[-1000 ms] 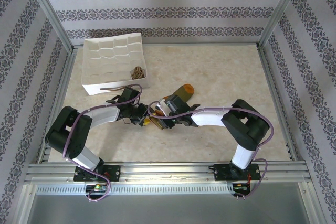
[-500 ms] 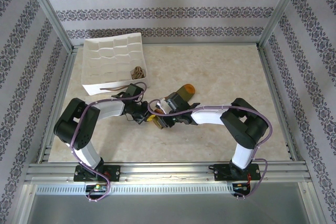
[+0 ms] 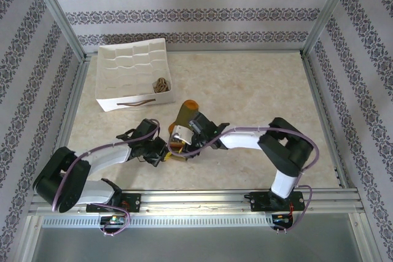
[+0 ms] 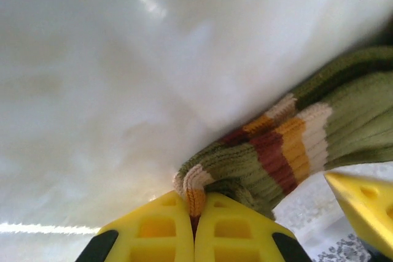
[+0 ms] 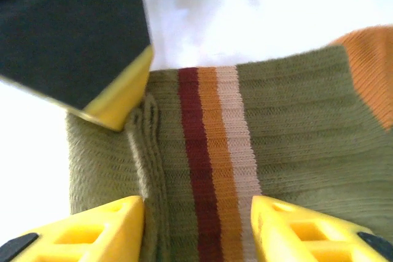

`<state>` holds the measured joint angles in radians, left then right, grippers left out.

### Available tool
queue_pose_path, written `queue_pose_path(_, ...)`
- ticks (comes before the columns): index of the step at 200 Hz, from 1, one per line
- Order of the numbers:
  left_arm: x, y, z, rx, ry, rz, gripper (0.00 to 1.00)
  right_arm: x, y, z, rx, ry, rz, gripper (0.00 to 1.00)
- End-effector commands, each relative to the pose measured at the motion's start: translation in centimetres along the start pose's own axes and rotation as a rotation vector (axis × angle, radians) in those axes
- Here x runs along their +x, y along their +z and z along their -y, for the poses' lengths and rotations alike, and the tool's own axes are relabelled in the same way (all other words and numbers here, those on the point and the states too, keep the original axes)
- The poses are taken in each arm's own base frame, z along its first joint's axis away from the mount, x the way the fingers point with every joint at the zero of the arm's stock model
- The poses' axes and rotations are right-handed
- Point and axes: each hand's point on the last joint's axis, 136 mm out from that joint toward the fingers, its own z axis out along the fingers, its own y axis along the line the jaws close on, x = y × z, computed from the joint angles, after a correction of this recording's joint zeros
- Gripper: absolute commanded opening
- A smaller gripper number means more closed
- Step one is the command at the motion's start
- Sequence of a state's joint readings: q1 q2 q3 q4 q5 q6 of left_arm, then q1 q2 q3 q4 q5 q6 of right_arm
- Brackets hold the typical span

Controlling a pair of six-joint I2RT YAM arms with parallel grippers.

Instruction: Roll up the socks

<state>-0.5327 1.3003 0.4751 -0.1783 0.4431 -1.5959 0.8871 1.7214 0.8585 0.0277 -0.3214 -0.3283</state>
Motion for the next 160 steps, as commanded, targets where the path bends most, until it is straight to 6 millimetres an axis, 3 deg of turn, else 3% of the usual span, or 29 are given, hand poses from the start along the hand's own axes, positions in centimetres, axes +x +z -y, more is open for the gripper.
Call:
queue_pose_path(1, -1.0, -0.1, -3.1, -0.096, -0.264, 0.089, 0.00, -1.8, -3.1, -0.2, 0.138, -0.188, 0.095, 0.52)
queue_pose_path(23, -1.2, -0.3, -3.7, -0.099, -0.342, 0.105, 0.00, -1.2, -4.1, -2.8, 0.177, -0.270, 0.117, 0.55)
queue_pose_path(52, -0.9, 0.1, -3.8, -0.119, -0.376, 0.072, 0.00, 0.0, -3.4, -5.5, 0.206, -0.367, 0.079, 0.57)
queue_pose_path(103, -0.6, -0.2, -3.8, -0.167, -0.365, 0.049, 0.00, -1.2, -0.9, -4.1, 0.297, -0.436, 0.015, 0.54)
queue_pose_path(128, -0.8, -0.3, -3.8, -0.164, -0.369, 0.048, 0.00, 0.1, 0.5, -3.9, 0.285, -0.427, -0.044, 0.50)
queue_pose_path(160, -0.9, -0.5, -3.4, -0.160, -0.360, 0.039, 0.00, 1.4, 1.2, -3.4, 0.288, -0.384, -0.086, 0.38)
